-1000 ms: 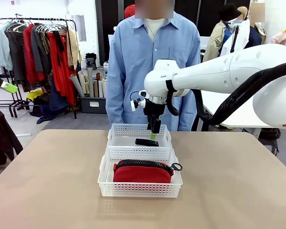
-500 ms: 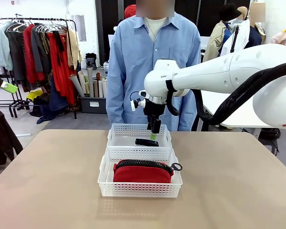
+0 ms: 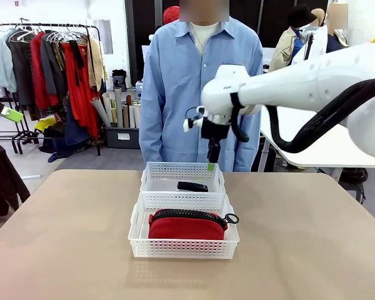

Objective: Distribute items into two baskets.
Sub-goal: Place the picked Stapler into the Organizing basket as instructed by the person.

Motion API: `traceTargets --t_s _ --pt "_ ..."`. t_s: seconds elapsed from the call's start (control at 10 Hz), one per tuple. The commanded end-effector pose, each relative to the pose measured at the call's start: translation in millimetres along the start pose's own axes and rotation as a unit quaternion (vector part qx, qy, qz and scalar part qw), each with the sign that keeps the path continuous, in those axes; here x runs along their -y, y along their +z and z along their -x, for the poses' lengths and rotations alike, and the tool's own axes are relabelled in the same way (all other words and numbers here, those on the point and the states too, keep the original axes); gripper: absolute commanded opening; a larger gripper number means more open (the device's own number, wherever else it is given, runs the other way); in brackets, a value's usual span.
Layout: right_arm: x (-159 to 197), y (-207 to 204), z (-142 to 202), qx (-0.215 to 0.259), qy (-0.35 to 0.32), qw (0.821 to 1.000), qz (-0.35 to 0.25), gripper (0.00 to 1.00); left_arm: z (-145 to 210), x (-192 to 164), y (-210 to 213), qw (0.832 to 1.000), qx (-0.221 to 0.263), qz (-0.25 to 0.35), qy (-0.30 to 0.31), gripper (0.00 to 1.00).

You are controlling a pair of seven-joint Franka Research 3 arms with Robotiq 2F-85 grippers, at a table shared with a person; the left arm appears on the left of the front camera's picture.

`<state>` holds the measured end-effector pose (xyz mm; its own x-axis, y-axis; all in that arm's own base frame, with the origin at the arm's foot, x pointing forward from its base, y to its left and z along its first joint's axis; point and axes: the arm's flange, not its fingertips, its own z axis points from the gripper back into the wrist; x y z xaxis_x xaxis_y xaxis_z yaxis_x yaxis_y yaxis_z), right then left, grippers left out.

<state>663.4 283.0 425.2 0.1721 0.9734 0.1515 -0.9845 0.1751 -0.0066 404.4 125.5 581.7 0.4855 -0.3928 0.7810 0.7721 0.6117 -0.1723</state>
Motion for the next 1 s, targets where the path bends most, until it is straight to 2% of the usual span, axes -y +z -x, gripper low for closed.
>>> traceTargets --t_s 0.0,0.1,0.3,0.4,0.5,0.7,0.9 --pt "-20.5 34.1 35.2 0.039 -0.079 0.996 0.004 1.0 0.2 0.9 0.0 1.0 0.011 0.006 -0.003 1.0" --pt "-24.4 56.3 57.6 0.057 -0.119 0.991 -0.008 1.0 0.2 0.9 0.0 1.0 0.011 0.006 -0.003 1.0" --pt "-29.9 95.0 106.9 0.091 -0.225 0.969 -0.046 1.0 0.2 0.9 0.0 1.0 0.011 0.006 -0.003 1.0" --pt "-36.4 109.8 132.3 0.101 -0.254 0.961 -0.049 1.0 0.2 0.9 0.0 1.0 0.011 0.006 -0.003 1.0" --pt "-41.9 120.4 158.7 0.112 -0.273 0.953 -0.068 1.0 0.2 0.9 0.0 1.0 0.011 0.006 -0.003 1.0" --pt "-59.4 141.4 215.8 0.169 -0.306 0.931 -0.103 1.0 0.2 0.9 0.0 1.0 0.011 0.006 -0.003 1.0" --pt "-91.3 168.3 270.1 0.244 -0.338 0.905 -0.083 1.0 0.2 0.9 0.0 1.0 0.011 0.006 -0.003 1.0"
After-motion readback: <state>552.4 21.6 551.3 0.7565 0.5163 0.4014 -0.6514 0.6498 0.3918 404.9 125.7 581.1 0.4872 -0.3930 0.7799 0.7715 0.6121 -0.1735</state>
